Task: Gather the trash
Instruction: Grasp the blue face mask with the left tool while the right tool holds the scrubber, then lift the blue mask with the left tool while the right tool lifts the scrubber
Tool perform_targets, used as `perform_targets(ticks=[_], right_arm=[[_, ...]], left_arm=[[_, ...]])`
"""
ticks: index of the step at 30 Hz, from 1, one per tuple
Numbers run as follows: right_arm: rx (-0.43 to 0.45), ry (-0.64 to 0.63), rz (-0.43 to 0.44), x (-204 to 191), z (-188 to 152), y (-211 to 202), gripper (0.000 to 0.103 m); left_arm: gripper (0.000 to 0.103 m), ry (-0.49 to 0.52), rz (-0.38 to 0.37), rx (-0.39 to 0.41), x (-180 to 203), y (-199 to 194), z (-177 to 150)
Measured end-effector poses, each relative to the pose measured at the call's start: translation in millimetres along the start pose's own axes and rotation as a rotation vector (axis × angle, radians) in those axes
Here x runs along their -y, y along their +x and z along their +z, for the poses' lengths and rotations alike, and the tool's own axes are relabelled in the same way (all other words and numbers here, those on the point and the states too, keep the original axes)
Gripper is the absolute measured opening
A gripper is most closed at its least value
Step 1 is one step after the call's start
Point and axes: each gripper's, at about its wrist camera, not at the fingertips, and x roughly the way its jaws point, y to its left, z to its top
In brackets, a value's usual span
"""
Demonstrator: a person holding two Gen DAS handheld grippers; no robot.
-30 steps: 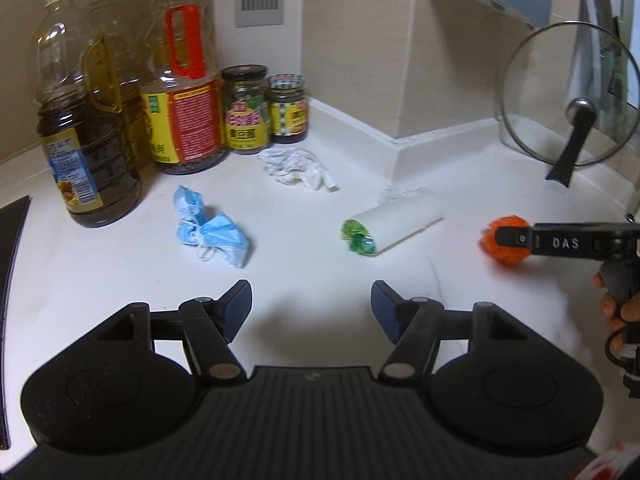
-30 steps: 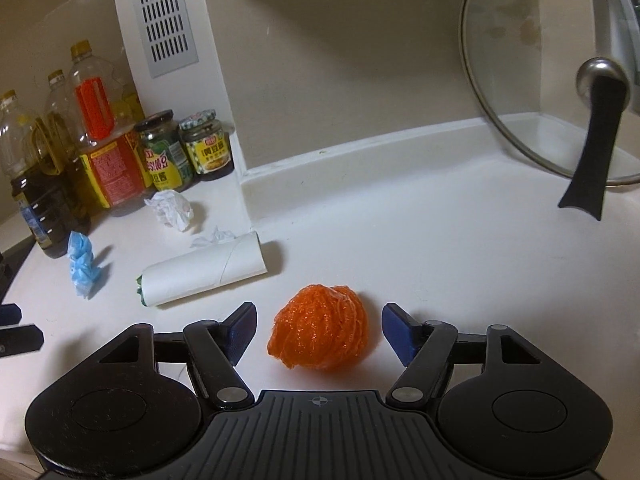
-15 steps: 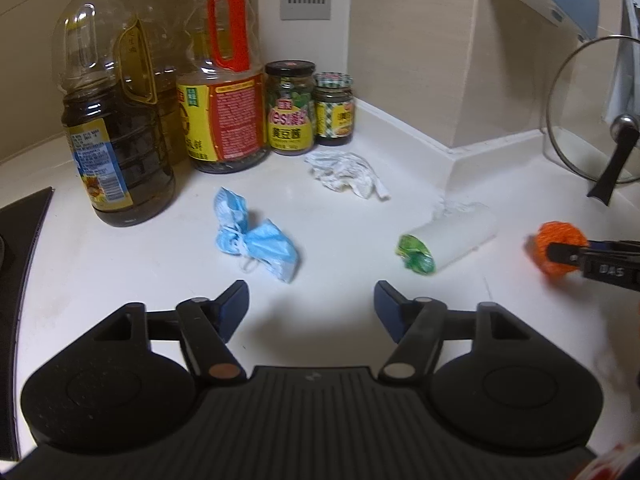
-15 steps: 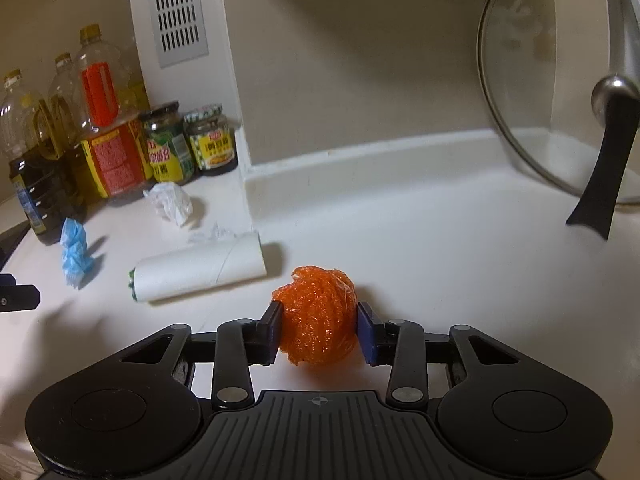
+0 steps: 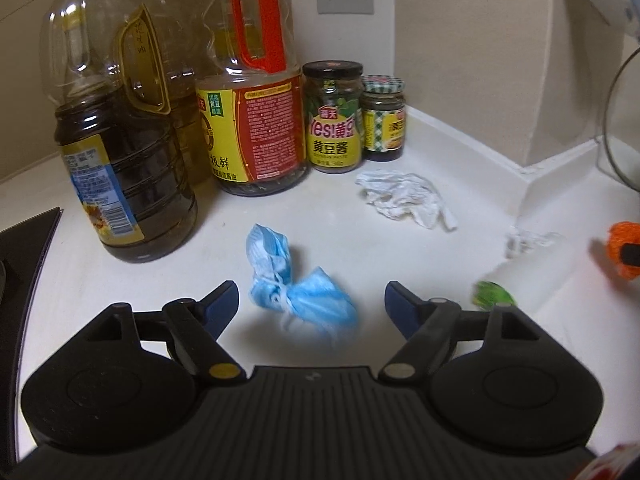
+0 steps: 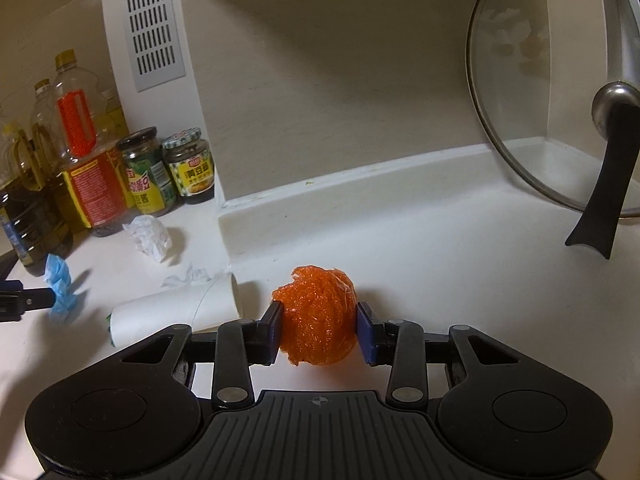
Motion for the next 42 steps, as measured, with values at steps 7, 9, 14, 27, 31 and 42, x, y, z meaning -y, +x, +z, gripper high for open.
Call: perform_targets(ticks=[7,9,14,27,31,42], right_arm=[[-0.004,0.006,0.004,4,0,5,0.039],[-0.007,0.007,0.004,4,0,5,0.039],[-0.012,0.011,-0.001,3,0,7,0.039],[-0.014,0.022,-0.009,6,0,6,0.039],[-0.014,0.028,-0.006,5,-1,6,0.039],[0.000,0.027,0.005,-1,-4,-5,0.039]], left_arm=[[0.077,0.030,0.019,-0.037,-5,28,0],[0.074,0.037,0.022,-0.043,-5,32,0],[0.066,0.039,0.014,-0.062,-5,38,0],[0.022,0.034,-0.034,-0.063,-5,39,0],[0.019,0.039,-0.040,-0.066,-5,37,-1],[0.016,0.024,-0.056,-0.060,-9,16,-6]])
